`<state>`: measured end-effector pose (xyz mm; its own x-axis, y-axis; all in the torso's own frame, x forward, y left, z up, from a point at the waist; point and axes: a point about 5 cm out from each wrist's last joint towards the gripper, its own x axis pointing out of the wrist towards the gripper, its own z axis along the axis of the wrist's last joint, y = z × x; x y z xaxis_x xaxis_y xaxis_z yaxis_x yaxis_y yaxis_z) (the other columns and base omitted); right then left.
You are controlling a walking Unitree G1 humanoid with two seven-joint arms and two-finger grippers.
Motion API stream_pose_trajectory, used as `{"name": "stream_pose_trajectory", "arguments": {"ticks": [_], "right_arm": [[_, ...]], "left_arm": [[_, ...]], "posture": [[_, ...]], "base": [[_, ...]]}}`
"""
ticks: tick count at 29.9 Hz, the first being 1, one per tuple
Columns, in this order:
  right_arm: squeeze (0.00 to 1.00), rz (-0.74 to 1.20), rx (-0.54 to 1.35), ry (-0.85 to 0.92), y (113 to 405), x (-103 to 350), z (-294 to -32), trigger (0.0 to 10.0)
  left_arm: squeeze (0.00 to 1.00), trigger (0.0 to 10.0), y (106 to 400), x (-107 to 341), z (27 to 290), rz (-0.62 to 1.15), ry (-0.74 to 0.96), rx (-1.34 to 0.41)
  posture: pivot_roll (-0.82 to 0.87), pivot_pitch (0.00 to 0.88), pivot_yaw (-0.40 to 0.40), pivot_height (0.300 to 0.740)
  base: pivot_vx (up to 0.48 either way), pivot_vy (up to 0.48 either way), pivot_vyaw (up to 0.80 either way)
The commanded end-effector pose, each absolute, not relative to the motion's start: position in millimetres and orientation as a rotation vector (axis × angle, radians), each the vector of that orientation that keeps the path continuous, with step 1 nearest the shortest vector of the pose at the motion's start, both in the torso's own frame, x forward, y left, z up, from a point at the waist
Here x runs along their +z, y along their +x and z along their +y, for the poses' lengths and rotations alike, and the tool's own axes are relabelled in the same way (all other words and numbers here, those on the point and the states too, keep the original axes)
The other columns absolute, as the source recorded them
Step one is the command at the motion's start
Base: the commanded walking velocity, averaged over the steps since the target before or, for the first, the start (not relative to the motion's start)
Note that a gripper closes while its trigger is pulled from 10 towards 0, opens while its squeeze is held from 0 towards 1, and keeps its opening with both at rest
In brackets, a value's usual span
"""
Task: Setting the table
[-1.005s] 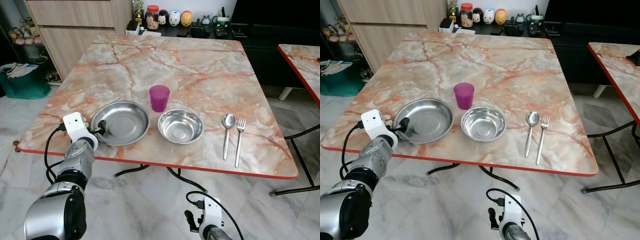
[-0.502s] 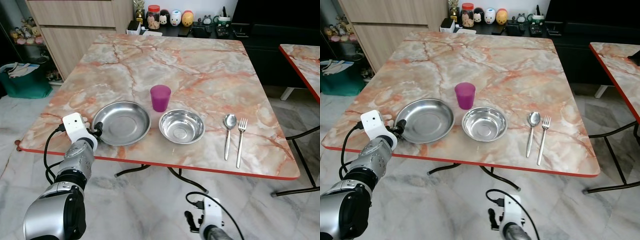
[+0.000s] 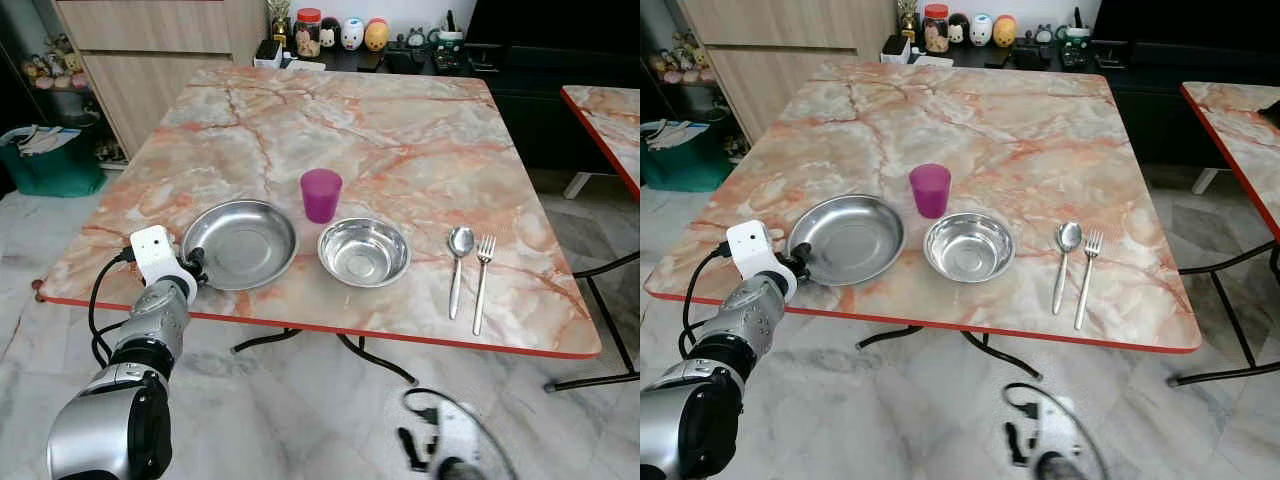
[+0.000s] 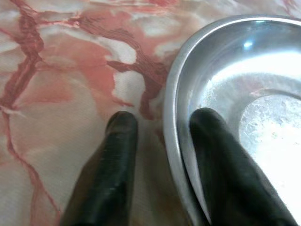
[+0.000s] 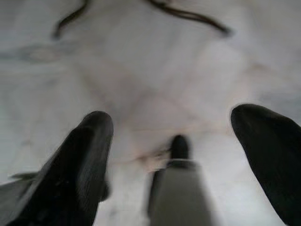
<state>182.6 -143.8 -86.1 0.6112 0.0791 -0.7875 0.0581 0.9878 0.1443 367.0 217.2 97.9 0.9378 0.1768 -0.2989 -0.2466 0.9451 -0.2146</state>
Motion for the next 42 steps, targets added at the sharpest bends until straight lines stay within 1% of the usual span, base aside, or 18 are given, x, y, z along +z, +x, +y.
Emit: {"name": "stream_pose_trajectory", "arguments": {"ticks": [1, 7, 14, 17, 20, 25, 30, 33, 36, 42], "right_arm": [[0.0, 0.918, -0.003, 0.14, 180, -87, -143, 10.0], [0.0, 0.924, 0.015, 0.136, 180, -87, -121, 10.0], [0.0, 0.922, 0.021, 0.133, 182, -86, -115, 10.0], [0.0, 0.92, 0.031, 0.135, 185, -84, -102, 10.0], [0.0, 0.921, 0.038, 0.136, 184, -83, -94, 10.0], [0.0, 0.918, 0.007, 0.131, 185, -85, -124, 10.0], [0.0, 0.918, 0.004, 0.133, 185, -85, -127, 10.0], [0.0, 0.918, 0.005, 0.134, 185, -85, -128, 10.0], [0.0, 0.918, 0.005, 0.134, 185, -85, -129, 10.0], [0.0, 0.918, 0.006, 0.135, 185, -85, -130, 10.0]], "left_arm": [[0.0, 0.0, 362, 85, 210, 0.343, -0.247, 0.196], [0.0, 0.0, 363, 87, 210, 0.33, -0.24, 0.183], [0.0, 0.0, 364, 89, 211, 0.318, -0.241, 0.185], [0.0, 0.0, 364, 89, 211, 0.314, -0.243, 0.186], [0.0, 0.0, 364, 89, 211, 0.311, -0.243, 0.186], [0.0, 0.0, 362, 91, 216, 0.288, -0.251, 0.204], [0.0, 0.0, 361, 94, 220, 0.245, -0.254, 0.216], [0.0, 0.0, 360, 101, 222, 0.175, -0.246, 0.212], [0.0, 0.0, 357, 99, 224, 0.163, -0.23, 0.222], [0.0, 0.0, 346, 93, 229, 0.138, -0.262, 0.261]], "posture": [[0.0, 0.055, -0.021, 0.74], [0.0, 0.054, -0.022, 0.74], [0.0, 0.055, -0.023, 0.74], [0.0, 0.055, -0.022, 0.74], [0.0, 0.054, -0.022, 0.74], [0.0, 0.052, -0.024, 0.74], [0.0, 0.05, -0.026, 0.74], [0.0, 0.049, -0.026, 0.74], [0.0, 0.049, -0.027, 0.74], [0.0, 0.04, -0.03, 0.74]], "base": [[0.0, 0.0, 0.0], [0.0, 0.0, 0.0], [0.0, 0.0, 0.0], [0.0, 0.0, 0.0], [0.0, 0.0, 0.0], [0.0, 0.0, 0.0], [0.0, 0.0, 0.0], [0.0, 0.0, 0.0], [0.0, 0.0, 0.0], [0.0, 0.0, 0.0]]}}
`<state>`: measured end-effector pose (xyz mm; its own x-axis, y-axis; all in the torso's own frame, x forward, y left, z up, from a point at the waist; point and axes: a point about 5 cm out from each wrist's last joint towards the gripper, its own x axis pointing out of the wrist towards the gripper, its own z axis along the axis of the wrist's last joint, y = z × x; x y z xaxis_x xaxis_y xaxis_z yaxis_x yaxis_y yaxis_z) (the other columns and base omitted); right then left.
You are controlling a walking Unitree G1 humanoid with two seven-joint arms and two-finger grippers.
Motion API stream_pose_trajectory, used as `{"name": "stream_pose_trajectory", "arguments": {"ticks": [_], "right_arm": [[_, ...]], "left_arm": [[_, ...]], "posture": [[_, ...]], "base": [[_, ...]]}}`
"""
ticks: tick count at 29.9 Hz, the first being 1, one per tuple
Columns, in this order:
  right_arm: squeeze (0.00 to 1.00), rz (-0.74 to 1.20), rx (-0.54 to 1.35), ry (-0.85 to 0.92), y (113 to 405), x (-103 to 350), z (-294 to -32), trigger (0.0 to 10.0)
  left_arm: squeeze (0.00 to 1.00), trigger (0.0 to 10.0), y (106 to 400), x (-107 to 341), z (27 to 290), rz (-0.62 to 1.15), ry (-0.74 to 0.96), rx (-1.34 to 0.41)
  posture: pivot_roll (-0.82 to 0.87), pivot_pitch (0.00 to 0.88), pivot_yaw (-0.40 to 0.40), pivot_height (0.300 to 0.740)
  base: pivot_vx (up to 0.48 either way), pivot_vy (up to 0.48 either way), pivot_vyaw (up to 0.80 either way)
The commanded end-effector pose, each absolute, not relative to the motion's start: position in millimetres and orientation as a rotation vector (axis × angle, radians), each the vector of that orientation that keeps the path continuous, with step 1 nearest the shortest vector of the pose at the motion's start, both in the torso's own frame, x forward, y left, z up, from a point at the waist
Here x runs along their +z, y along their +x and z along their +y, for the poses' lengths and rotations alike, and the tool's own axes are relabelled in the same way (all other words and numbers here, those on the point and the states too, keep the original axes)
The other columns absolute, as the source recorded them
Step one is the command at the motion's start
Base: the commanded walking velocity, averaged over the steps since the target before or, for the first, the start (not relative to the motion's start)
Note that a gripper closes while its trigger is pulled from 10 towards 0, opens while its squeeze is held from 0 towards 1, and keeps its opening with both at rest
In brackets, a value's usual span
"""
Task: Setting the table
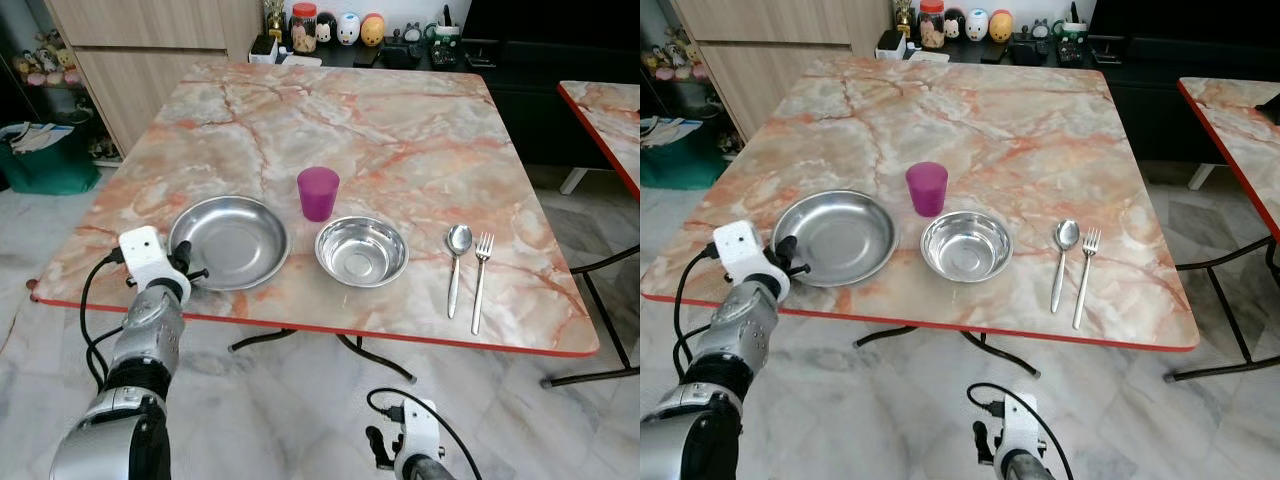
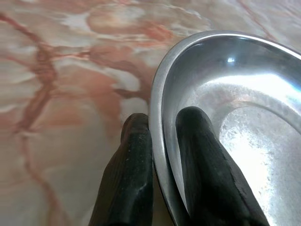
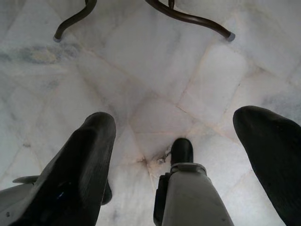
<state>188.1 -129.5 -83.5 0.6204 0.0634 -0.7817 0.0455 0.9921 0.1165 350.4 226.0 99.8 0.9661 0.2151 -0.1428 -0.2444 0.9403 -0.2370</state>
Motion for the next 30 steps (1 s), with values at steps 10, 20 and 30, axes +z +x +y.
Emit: {"name": "stream_pose_trajectory", "arguments": {"ticks": [10, 20, 30], "right_arm": [[0.0, 0.92, 0.008, 0.132, 184, -86, -131, 10.0], [0.0, 0.926, 0.011, 0.129, 182, -87, -133, 10.0], [0.0, 0.924, 0.001, 0.129, 181, -87, -136, 10.0]], "left_arm": [[0.0, 10.0, 338, 110, 226, -0.068, -0.499, 0.222], [0.0, 10.0, 336, 116, 219, -0.099, -0.527, 0.182], [0.0, 10.0, 333, 157, 212, -0.246, -0.502, 0.065]], "posture": [[0.0, 0.026, -0.037, 0.74], [0.0, 0.015, -0.041, 0.74], [-0.01, 0.017, -0.045, 0.74]], "base": [[0.0, 0.0, 0.0], [0.0, 0.0, 0.0], [0.0, 0.0, 0.0]]}}
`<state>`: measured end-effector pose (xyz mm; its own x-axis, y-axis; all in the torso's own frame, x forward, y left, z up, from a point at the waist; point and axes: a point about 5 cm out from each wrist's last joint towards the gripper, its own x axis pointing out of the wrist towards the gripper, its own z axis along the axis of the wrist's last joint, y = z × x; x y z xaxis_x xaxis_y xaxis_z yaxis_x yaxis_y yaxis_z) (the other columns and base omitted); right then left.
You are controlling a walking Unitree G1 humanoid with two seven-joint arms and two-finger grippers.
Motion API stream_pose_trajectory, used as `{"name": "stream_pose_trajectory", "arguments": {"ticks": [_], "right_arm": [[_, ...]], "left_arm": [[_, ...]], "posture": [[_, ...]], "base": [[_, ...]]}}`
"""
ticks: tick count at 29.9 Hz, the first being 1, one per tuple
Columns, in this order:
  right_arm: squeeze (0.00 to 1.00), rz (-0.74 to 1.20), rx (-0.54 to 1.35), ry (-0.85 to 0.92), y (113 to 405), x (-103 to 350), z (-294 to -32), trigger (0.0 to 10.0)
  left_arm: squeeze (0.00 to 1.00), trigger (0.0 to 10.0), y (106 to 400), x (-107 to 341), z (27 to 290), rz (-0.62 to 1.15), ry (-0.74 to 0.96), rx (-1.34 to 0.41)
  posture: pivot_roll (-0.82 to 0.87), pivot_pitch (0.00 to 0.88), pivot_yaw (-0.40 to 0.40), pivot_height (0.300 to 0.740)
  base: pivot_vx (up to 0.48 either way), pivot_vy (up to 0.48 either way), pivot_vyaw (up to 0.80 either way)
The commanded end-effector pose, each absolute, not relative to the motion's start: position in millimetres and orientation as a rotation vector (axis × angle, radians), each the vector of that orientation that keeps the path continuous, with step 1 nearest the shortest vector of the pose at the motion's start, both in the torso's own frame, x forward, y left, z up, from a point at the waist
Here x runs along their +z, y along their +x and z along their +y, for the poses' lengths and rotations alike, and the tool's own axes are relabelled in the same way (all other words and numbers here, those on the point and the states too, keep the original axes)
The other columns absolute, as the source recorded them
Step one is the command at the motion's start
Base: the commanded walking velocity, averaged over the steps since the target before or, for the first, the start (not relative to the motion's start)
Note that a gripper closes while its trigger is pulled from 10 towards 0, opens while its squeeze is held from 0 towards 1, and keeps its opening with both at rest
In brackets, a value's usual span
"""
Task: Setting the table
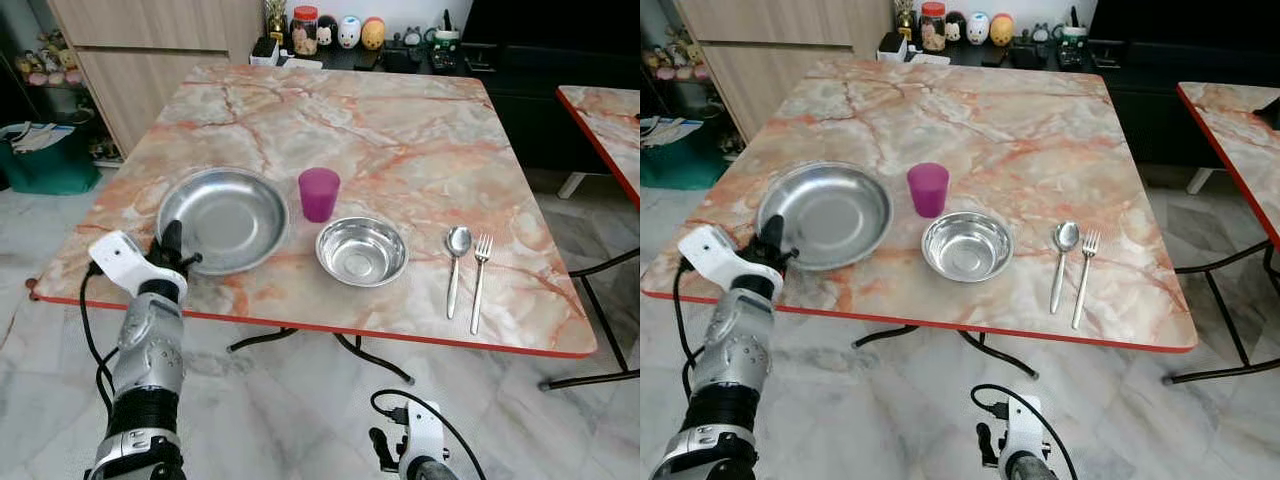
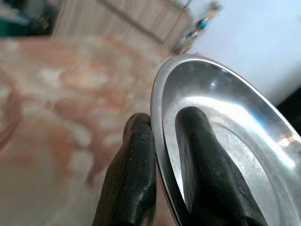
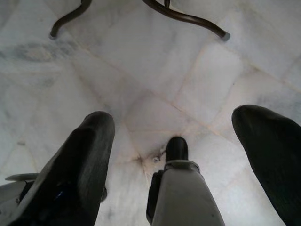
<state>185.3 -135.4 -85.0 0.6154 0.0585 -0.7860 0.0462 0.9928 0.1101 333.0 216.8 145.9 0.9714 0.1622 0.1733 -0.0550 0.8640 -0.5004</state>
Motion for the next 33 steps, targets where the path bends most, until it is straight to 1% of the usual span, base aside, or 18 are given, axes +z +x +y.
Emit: {"name": "stream_pose_trajectory", "arguments": {"ticks": [1, 7, 10, 13, 19, 26, 33], "right_arm": [[0.0, 0.923, 0.001, 0.129, 182, -87, -136, 10.0], [0.0, 0.919, -0.005, 0.13, 183, -86, -138, 10.0], [0.0, 0.917, -0.009, 0.127, 183, -86, -139, 10.0], [0.0, 0.905, -0.021, 0.14, 185, -85, -140, 10.0], [0.0, 0.894, -0.028, 0.14, 187, -84, -142, 10.0], [0.0, 0.896, -0.029, 0.135, 187, -84, -142, 10.0], [0.0, 0.894, -0.028, 0.141, 188, -84, -141, 10.0]], "left_arm": [[0.0, 10.0, 332, 161, 211, -0.259, -0.5, 0.055], [0.0, 10.0, 322, 182, 205, -0.324, -0.52, 0.004], [0.0, 10.0, 316, 181, 192, -0.309, -0.467, -0.062], [0.0, 10.0, 314, 174, 189, -0.289, -0.479, -0.042], [0.0, 10.0, 317, 180, 185, -0.289, -0.482, -0.053], [0.0, 10.0, 321, 186, 184, -0.294, -0.469, -0.066], [0.0, 10.0, 322, 186, 182, -0.292, -0.466, -0.066]], "posture": [[-0.01, 0.02, -0.045, 0.74], [0.0, 0.031, -0.055, 0.74], [0.0, 0.035, -0.057, 0.74], [-0.01, 0.04, -0.058, 0.74], [-0.01, 0.049, -0.06, 0.74], [-0.01, 0.053, -0.056, 0.74], [-0.02, 0.054, -0.055, 0.74]], "base": [[0.0, 0.0, 0.0], [0.0, 0.0, 0.0], [0.0, 0.0, 0.0], [0.0, -0.48, 0.0], [0.0, -0.48, 0.0], [0.0, -0.48, -0.56], [0.0, -0.48, 0.0]]}}
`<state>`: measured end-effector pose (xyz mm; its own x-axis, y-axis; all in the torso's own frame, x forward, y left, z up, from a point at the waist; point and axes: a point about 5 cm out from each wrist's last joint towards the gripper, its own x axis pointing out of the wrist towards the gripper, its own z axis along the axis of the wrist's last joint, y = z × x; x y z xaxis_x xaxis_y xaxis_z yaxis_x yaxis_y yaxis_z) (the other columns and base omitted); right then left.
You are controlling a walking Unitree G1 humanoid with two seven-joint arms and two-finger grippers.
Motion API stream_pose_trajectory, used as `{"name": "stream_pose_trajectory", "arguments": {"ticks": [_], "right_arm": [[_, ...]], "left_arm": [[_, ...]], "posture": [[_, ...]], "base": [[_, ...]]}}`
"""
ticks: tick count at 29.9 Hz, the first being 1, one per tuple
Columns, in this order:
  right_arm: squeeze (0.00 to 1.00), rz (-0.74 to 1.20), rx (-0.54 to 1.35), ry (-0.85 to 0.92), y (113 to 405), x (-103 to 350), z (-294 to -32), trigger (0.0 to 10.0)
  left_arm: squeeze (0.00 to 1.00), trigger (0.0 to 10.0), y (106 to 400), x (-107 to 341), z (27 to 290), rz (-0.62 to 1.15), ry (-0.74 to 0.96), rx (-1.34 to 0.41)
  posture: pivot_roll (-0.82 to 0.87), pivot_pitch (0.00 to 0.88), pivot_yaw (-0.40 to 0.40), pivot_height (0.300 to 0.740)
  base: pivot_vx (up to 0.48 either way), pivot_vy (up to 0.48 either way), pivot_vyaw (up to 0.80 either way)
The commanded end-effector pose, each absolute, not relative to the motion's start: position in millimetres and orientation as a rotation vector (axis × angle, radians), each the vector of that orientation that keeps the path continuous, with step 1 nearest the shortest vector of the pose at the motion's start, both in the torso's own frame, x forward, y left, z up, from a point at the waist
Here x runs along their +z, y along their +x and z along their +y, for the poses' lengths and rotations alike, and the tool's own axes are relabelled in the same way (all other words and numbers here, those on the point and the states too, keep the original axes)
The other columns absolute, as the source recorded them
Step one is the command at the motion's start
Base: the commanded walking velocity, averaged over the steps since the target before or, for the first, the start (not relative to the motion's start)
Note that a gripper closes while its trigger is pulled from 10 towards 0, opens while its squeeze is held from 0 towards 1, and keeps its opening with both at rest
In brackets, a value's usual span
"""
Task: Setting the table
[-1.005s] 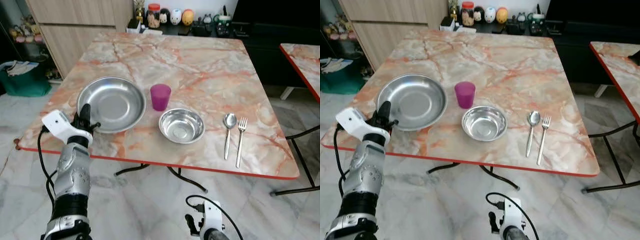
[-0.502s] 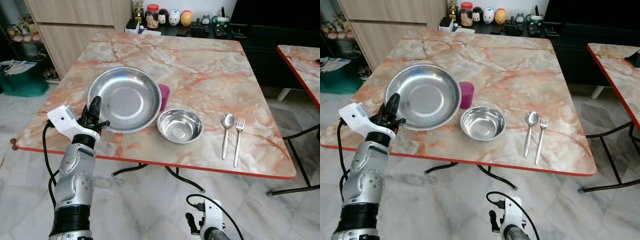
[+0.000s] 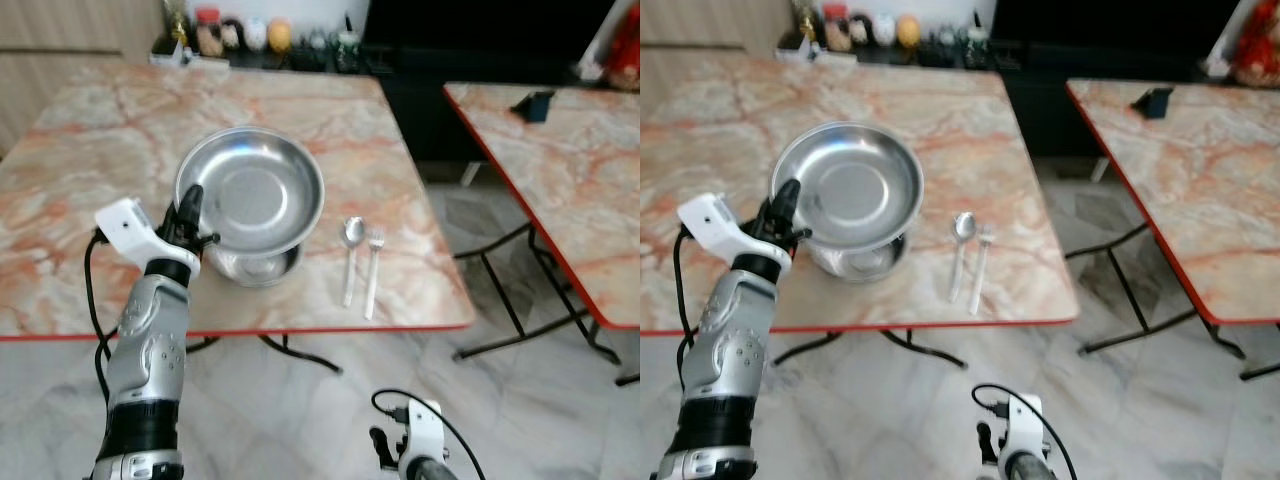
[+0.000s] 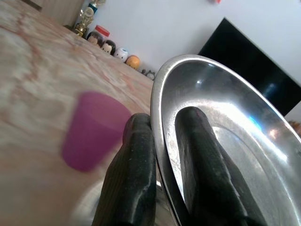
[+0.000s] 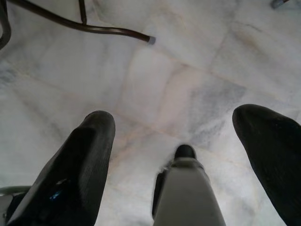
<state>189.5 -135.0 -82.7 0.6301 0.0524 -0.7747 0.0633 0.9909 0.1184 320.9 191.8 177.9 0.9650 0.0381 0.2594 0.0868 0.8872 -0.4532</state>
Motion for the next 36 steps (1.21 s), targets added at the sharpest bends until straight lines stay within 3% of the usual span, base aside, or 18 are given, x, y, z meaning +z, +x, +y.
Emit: {"name": "stream_pose_trajectory", "arguments": {"ticks": [1, 36], "right_arm": [[0.0, 0.894, -0.027, 0.142, 187.7, -83.7, -141.3, 10.0], [0.0, 0.902, -0.01, 0.137, 184.6, -85.1, -137.1, 10.0]], "left_arm": [[0.0, 10.0, 321.6, 186.0, 181.0, -0.291, -0.465, -0.067], [0.0, 10.0, 324.1, 182.2, 183.5, -0.265, -0.404, -0.076]], "posture": [[-0.02, 0.052, -0.057, 0.74], [-0.01, 0.0, -0.044, 0.74]], "base": [[0.0, -0.48, 0.0], [0.0, -0.48, 0.08]]}}
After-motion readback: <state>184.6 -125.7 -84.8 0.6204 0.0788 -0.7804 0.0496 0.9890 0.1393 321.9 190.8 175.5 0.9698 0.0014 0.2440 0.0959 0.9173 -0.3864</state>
